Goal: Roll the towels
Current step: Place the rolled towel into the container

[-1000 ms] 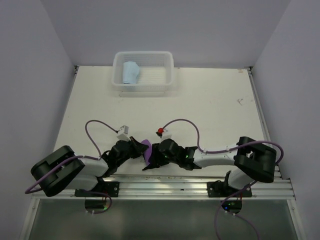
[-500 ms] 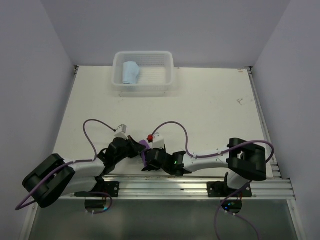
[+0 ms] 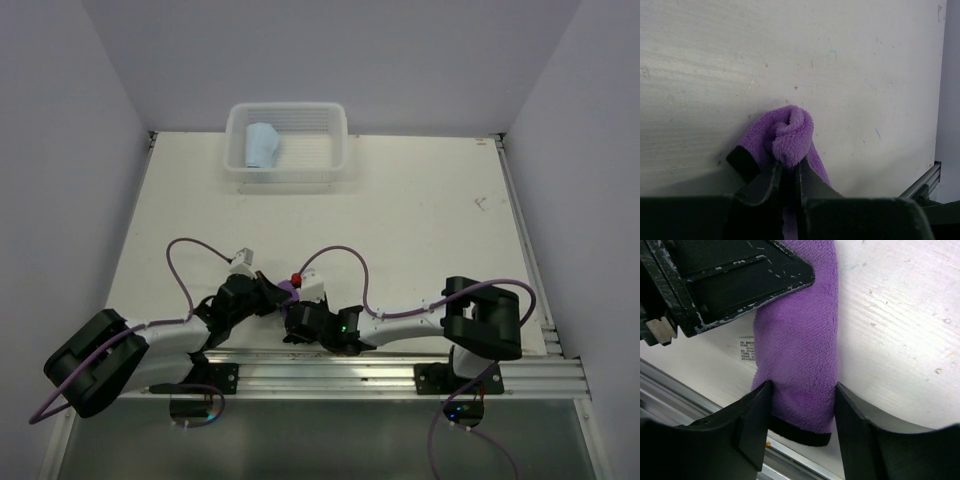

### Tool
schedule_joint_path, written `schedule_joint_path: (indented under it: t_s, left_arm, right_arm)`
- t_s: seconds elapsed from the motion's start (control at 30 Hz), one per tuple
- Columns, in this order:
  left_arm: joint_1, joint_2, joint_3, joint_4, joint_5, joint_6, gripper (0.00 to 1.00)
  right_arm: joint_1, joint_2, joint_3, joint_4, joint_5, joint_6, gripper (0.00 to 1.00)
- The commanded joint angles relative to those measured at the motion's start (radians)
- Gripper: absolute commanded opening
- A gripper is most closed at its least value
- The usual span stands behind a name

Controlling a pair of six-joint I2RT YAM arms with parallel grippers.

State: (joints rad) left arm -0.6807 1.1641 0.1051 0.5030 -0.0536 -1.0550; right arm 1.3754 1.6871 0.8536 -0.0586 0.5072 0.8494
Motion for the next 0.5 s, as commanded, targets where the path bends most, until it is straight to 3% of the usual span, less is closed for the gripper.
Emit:
schedule_joint_path:
  t_s: [0.0, 0.27, 0.37, 0.47]
  left_arm:
    - [0.018, 0.02, -0.013, -0.181, -0.052, 0.053, 0.11]
    - [0.13, 0.031, 0.03, -0.193, 0.004, 0.13, 0.33]
    - [0.168, 0.029, 0.082, -0.24, 0.015, 0.161, 0.51]
    - [0.217, 0.023, 0.142, -0.291, 0.047, 0.196, 0.64]
  right_arm:
    - [0.02, 0.048, -0.001, -0.05, -0.016, 0.007, 0.53]
    - [0.047, 0.085, 0.047, -0.118, 0.019, 0.008, 0.44]
    - [0.053, 0.097, 0.053, -0.126, 0.03, 0.016, 0.4]
    - [0.054, 0.102, 0.053, -0.13, 0.031, 0.023, 0.32]
